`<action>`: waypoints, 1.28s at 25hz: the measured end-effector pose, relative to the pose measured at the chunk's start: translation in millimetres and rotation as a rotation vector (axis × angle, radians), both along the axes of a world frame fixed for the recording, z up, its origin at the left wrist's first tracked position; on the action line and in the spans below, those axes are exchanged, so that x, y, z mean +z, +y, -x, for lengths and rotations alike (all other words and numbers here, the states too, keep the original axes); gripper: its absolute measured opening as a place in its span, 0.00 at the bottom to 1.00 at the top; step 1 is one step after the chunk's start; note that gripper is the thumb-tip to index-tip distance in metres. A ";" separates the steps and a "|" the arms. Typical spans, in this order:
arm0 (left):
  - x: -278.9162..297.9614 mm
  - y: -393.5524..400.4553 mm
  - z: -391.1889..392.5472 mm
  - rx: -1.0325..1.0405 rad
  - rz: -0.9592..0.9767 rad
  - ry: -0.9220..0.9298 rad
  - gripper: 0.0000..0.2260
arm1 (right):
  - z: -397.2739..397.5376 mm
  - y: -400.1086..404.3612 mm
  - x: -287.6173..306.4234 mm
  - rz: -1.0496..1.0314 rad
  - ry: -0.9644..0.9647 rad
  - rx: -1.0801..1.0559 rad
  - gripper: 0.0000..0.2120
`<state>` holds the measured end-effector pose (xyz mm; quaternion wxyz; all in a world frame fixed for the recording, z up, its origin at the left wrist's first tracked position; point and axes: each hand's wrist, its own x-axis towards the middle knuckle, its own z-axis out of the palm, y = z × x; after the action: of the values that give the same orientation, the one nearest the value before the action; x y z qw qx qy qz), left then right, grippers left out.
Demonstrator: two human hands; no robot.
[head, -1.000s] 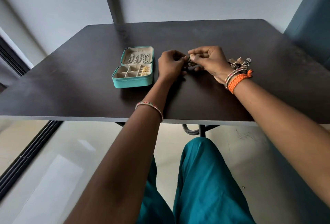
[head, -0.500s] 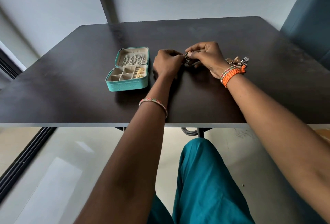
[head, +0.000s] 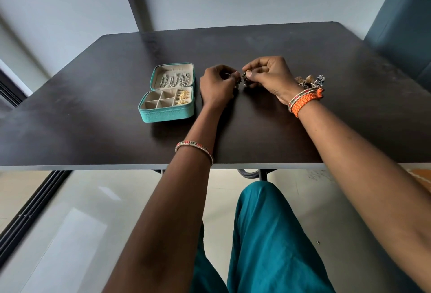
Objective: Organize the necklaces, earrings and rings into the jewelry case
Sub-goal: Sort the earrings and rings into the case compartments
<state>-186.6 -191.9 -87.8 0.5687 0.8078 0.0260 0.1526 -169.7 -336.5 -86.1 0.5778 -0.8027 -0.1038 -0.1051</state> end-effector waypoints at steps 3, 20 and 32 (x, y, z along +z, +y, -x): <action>-1.0 0.0 -1.6 0.022 -0.060 0.002 0.02 | -1.7 -1.0 -2.6 0.100 -0.036 -0.013 0.06; 0.0 3.7 -13.9 0.016 -0.175 0.130 0.06 | -4.3 -0.1 -3.0 0.301 -0.056 -0.088 0.04; -2.1 3.0 -17.2 0.060 -0.164 0.127 0.03 | -10.6 0.4 -5.5 0.279 -0.062 -0.067 0.04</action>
<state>-169.5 -188.9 -89.9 0.4929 0.8587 0.0738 0.1198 -159.1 -336.1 -91.5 0.4533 -0.8746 -0.1082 -0.1335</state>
